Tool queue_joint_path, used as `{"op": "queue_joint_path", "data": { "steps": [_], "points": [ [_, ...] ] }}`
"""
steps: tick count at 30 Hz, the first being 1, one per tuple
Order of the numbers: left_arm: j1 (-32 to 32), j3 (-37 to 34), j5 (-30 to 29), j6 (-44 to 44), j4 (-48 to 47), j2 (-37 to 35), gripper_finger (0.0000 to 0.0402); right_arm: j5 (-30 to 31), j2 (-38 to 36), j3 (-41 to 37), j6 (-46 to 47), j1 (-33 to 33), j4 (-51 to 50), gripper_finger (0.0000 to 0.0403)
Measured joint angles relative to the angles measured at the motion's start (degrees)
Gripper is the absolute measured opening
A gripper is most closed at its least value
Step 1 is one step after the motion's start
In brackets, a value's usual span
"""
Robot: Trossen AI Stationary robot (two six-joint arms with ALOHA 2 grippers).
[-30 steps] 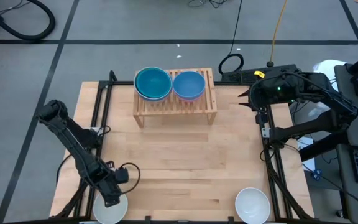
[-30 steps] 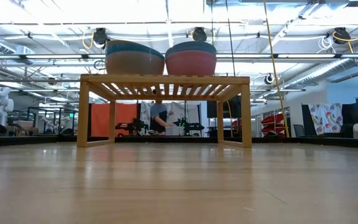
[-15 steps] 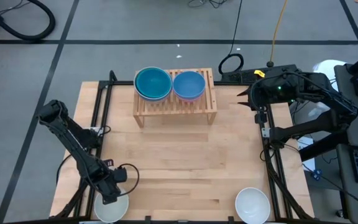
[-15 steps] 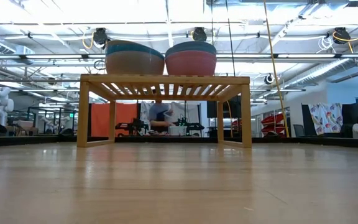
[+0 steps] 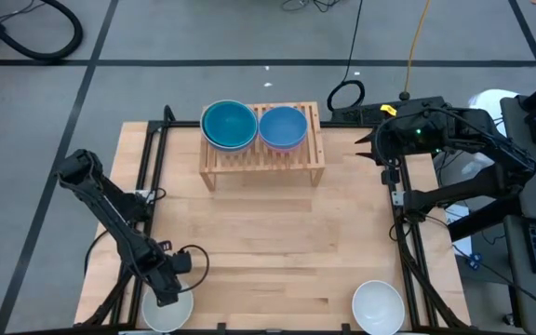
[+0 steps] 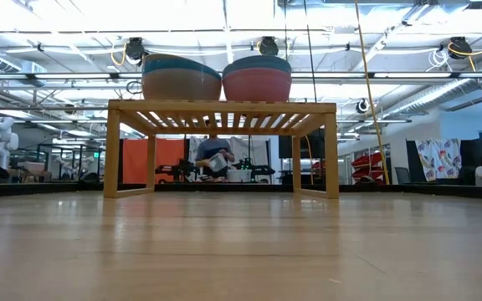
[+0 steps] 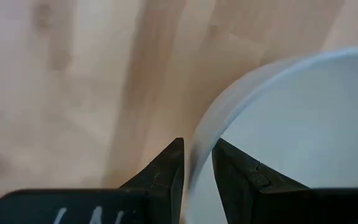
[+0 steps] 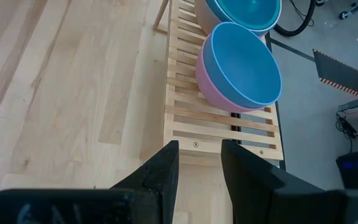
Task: Place and stack bowls onto a shelf
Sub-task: Stack the left white bowl on top of the blue bowl on the shelf
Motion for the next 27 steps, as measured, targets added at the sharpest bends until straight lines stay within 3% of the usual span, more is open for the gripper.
{"op": "queue_joint_path", "data": {
  "steps": [6, 12, 17, 22, 27],
  "points": [
    [0.8, -3.5, 0.0, -5.3, 7.2, 0.0, 0.0083, 0.0, 0.0, 0.0, 0.0, 0.0, 0.0, 0.0116],
    [3.1, -4.7, 3.0, -15.7, 8.8, 0.0, 0.0015, 0.0, 0.0, 0.0, 0.1, 0.0, 0.0, 0.0116],
    [6.0, -4.2, 2.7, -20.0, 11.4, -0.1, 0.0007, 0.3, 0.0, 0.0, 0.0, 0.0, 0.5, 0.0116],
    [11.3, 0.8, 2.5, -20.5, 8.7, -0.5, 0.0005, 0.4, 0.0, 0.0, -1.4, 0.0, 0.5, 0.0116],
    [18.6, 12.7, 1.0, -9.5, -3.4, -0.5, 0.0005, 0.4, -0.2, 0.0, -3.5, 0.0, 0.4, 0.0116]
  ]
}}
